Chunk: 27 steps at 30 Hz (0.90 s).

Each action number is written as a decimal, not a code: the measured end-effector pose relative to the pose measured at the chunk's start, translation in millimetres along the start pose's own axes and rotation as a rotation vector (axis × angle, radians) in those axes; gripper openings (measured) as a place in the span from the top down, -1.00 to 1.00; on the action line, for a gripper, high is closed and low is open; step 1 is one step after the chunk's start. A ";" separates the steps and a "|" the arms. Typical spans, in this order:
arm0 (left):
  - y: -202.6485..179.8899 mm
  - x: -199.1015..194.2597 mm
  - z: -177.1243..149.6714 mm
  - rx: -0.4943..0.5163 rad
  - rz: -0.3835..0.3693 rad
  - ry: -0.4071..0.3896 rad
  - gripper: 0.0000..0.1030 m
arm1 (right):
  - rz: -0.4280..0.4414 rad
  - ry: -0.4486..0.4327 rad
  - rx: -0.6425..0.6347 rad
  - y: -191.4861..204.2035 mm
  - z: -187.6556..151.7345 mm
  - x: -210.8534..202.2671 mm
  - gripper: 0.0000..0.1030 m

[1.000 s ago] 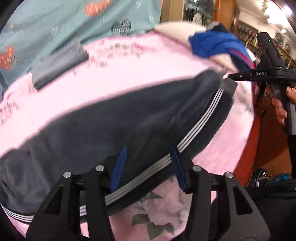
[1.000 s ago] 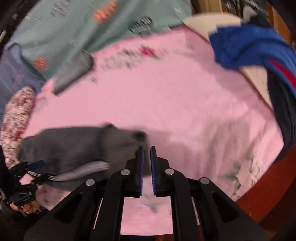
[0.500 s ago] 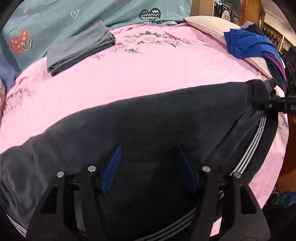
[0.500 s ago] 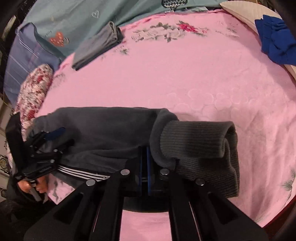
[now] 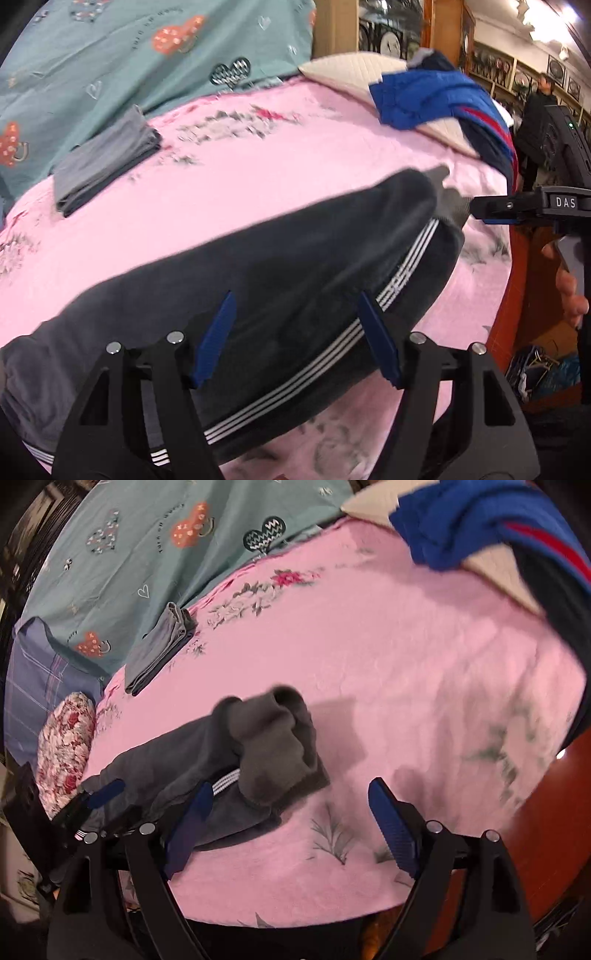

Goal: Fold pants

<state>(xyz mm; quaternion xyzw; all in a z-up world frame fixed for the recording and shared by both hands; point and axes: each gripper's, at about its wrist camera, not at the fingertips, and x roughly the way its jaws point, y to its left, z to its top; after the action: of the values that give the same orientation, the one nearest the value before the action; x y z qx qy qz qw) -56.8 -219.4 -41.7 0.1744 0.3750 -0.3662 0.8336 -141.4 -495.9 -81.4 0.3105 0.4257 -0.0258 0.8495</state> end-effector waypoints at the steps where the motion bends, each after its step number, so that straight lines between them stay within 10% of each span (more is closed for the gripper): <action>1: -2.6 7.1 -1.3 0.007 0.015 0.014 -0.36 | 0.010 0.002 0.013 -2.7 -2.9 5.5 -0.67; 9: 11.9 26.5 -15.7 -0.063 0.018 0.076 -0.46 | 0.052 0.007 0.007 7.7 -8.9 33.0 -0.49; 11: 12.5 26.4 -17.0 -0.060 0.020 0.073 -0.46 | 0.049 -0.006 -0.019 12.1 -9.5 34.5 0.08; 14: 12.5 27.2 -17.2 -0.061 0.019 0.071 -0.46 | 0.084 -0.011 -0.045 17.7 -11.0 33.8 0.36; 27: 47.5 -2.9 -23.7 -0.139 0.047 0.035 -0.45 | 0.242 -0.101 -0.233 110.1 2.7 -14.4 0.54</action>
<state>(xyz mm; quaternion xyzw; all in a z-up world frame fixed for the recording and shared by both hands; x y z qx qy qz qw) -34.7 -172.7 -54.3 0.1309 0.4099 -0.3165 0.8454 -114.7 -411.8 -13.8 0.2571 0.3419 0.1106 0.8971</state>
